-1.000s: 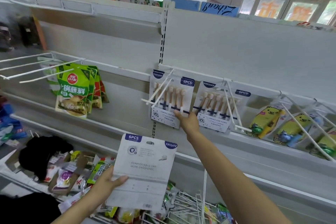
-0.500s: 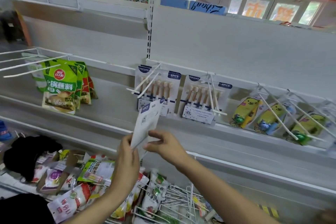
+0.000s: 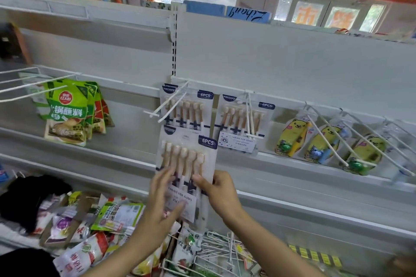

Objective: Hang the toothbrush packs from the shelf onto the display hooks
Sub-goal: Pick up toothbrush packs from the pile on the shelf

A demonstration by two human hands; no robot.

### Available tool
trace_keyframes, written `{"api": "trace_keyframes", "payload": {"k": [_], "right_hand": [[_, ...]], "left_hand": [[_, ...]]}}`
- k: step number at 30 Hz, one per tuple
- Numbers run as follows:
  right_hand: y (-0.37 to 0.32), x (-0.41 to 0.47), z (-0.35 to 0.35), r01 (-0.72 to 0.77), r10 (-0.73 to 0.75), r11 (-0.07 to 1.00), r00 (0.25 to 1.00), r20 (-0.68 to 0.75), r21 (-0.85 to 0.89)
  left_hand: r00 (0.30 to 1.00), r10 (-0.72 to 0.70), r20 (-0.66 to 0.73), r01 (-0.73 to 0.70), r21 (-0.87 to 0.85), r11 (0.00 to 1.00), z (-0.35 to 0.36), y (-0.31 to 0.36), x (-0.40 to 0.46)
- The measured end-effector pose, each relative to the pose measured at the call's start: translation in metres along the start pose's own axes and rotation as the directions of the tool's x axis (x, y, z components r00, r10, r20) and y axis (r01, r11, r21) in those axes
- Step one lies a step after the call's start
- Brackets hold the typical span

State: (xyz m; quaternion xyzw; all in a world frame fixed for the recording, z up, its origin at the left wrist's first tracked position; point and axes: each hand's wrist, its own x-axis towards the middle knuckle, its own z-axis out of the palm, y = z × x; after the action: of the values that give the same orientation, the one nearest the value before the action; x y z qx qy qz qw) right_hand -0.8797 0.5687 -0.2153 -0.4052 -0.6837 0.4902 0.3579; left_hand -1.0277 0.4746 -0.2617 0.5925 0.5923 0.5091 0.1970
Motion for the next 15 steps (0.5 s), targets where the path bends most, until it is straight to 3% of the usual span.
{"api": "trace_keyframes", "payload": {"k": [3,6,10,15], "right_hand": [[-0.004,-0.002,-0.006,0.057,-0.058,0.998,0.994,0.087,0.011],[-0.015,-0.002,-0.01,0.093,-0.092,0.996,0.984,0.153,0.004],[-0.026,0.0,-0.009,0.126,-0.122,0.992,0.976,0.181,-0.013],[-0.038,0.006,-0.001,0.123,-0.126,0.992,0.964,0.232,0.028]], "left_hand": [[0.966,-0.192,-0.173,0.179,-0.088,0.98,-0.018,-0.01,0.006],[0.941,-0.329,-0.075,0.29,-0.32,0.902,-0.04,-0.026,0.011],[0.949,-0.31,0.063,0.308,-0.414,0.857,-0.061,-0.049,0.005],[0.96,-0.276,-0.054,0.231,-0.41,0.883,-0.073,-0.046,0.003]]}}
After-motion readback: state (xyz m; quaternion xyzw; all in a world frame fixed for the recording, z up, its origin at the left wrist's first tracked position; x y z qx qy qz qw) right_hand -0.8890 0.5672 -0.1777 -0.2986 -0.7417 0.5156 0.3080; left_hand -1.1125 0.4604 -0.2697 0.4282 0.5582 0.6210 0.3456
